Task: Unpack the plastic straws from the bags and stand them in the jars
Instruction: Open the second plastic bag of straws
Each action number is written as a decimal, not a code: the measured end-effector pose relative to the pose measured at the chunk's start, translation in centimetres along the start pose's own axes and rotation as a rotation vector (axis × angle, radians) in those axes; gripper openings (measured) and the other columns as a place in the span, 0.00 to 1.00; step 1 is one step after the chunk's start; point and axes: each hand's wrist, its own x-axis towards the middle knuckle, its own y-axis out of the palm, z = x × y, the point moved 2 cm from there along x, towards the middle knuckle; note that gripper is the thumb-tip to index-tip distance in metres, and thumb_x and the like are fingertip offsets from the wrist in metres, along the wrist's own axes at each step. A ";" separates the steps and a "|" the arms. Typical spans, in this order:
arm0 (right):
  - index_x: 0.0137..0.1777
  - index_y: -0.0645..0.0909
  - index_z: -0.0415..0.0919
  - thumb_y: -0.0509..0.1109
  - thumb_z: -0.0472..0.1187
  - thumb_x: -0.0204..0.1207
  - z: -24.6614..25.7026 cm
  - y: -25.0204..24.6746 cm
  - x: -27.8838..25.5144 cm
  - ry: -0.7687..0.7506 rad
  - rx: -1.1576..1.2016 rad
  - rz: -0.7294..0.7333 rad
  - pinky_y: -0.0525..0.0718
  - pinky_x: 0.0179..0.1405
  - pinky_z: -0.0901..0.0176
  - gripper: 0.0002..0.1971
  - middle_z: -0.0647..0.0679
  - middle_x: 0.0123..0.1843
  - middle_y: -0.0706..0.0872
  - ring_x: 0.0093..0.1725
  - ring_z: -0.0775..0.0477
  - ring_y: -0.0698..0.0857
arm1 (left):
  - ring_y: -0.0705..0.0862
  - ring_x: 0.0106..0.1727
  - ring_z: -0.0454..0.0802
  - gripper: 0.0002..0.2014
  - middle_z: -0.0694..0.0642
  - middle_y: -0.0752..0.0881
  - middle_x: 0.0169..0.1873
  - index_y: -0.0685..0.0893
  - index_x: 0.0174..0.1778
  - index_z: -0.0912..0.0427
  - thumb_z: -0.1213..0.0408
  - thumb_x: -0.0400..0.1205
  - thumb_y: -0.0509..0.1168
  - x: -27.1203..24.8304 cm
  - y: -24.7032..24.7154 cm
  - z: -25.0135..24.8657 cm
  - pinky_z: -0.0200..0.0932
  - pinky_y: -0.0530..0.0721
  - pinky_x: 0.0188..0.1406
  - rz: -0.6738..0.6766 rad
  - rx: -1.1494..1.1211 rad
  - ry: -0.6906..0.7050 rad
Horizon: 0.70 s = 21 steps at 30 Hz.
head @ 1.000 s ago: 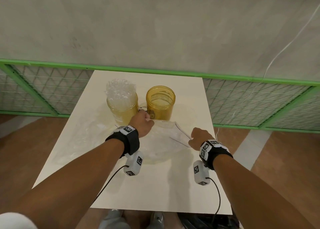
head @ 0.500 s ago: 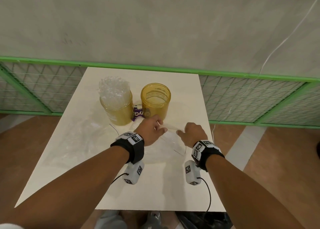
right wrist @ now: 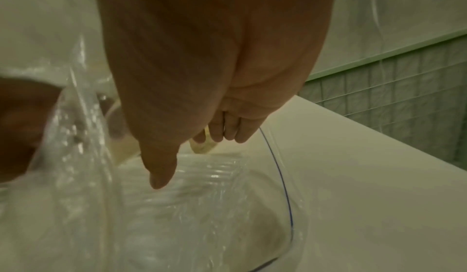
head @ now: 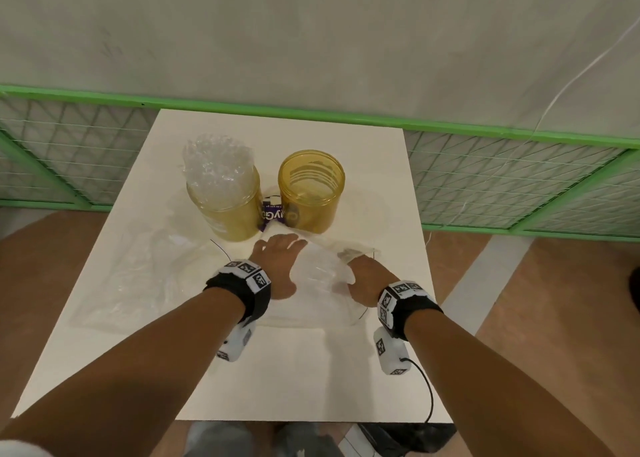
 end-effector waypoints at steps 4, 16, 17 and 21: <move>0.91 0.50 0.40 0.64 0.54 0.87 0.6 1.5 1.9 0.026 0.014 -0.019 0.57 0.87 0.56 0.39 0.42 0.91 0.58 0.88 0.44 0.61 | 0.40 0.87 0.58 0.60 0.52 0.35 0.87 0.35 0.87 0.48 0.43 0.73 0.75 0.5 4.3 1.1 0.63 0.47 0.85 0.157 0.146 0.030; 0.83 0.68 0.36 0.68 0.45 0.86 2.0 1.9 4.8 0.254 -0.282 0.223 0.73 0.78 0.44 0.28 0.38 0.83 0.72 0.80 0.34 0.74 | 0.56 0.81 0.64 0.64 0.56 0.41 0.86 0.39 0.86 0.49 0.36 0.65 0.77 2.1 4.5 0.5 0.63 0.67 0.75 -0.013 0.237 0.059; 0.85 0.65 0.37 0.69 0.47 0.85 2.5 1.7 4.8 0.259 -0.250 0.226 0.73 0.78 0.44 0.32 0.39 0.84 0.70 0.80 0.34 0.73 | 0.56 0.81 0.64 0.64 0.57 0.42 0.86 0.40 0.86 0.50 0.36 0.65 0.77 2.1 4.4 0.5 0.63 0.67 0.75 -0.009 0.250 0.058; 0.87 0.61 0.42 0.71 0.55 0.83 3.2 1.4 4.8 0.235 -0.202 0.201 0.73 0.78 0.42 0.38 0.40 0.85 0.69 0.81 0.34 0.73 | 0.57 0.81 0.63 0.62 0.57 0.46 0.85 0.44 0.86 0.51 0.37 0.66 0.78 2.2 4.4 0.3 0.63 0.65 0.75 0.007 0.257 0.050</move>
